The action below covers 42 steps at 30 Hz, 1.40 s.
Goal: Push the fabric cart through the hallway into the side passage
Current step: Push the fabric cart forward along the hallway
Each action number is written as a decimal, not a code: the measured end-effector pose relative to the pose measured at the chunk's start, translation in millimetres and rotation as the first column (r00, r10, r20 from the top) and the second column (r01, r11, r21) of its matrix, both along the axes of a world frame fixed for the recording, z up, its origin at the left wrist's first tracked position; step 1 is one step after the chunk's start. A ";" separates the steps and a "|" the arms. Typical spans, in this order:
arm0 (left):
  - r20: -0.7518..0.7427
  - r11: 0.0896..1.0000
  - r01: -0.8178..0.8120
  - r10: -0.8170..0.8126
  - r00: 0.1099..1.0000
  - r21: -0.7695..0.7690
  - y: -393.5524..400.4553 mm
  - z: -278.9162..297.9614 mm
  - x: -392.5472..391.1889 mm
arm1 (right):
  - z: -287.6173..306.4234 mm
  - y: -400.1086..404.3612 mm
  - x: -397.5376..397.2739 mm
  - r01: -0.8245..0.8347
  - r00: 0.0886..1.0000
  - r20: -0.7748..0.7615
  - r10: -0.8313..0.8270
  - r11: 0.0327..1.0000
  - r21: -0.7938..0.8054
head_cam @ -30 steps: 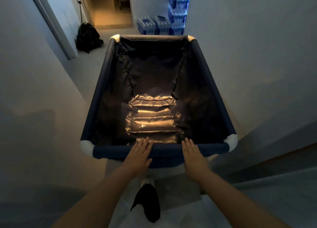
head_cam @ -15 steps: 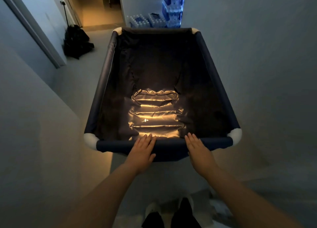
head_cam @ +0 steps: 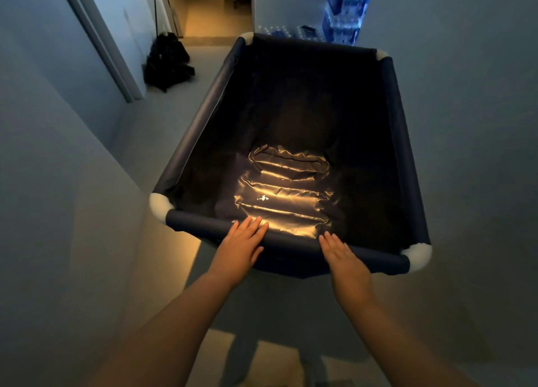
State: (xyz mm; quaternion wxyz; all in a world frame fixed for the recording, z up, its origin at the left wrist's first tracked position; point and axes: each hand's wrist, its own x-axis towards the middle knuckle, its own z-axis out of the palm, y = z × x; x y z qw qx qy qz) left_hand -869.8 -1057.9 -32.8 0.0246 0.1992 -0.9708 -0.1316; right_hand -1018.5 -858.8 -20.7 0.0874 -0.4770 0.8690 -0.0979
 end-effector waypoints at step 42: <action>-0.280 0.919 -0.382 0.395 0.875 0.102 -6.7 -12.0 -153.0 | -19.0 -56.3 -186.7 -0.185 0.983 -0.050 0.179 0.970 -0.155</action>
